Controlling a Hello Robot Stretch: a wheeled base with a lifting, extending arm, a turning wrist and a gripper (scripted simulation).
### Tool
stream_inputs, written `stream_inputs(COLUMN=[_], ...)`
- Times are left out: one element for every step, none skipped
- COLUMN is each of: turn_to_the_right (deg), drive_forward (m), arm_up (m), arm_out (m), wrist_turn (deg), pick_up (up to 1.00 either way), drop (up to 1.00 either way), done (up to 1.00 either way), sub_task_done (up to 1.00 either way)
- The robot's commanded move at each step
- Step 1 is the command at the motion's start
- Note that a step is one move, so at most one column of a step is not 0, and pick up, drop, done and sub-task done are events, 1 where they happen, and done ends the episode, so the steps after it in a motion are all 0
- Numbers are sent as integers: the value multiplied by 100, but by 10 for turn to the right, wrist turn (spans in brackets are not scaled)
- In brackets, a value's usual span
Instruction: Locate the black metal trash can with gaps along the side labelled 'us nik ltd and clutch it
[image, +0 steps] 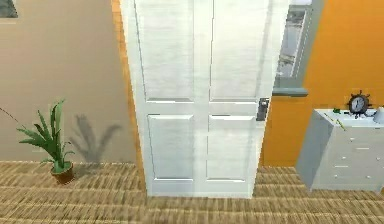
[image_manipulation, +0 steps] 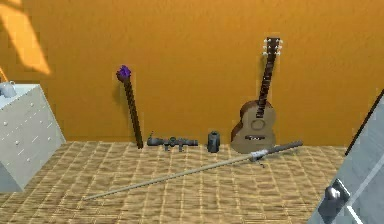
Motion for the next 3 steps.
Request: stream_inputs(turn_to_the_right=[0,450,240], drive_forward=[5,0,0], arm_up=[0,0,0], arm_out=[0,0,0], wrist_turn=[0,0,0], pick_up=[0,0,0], drop=[0,0,0], done=[0,0,0], sub_task_done=[0,0,0])
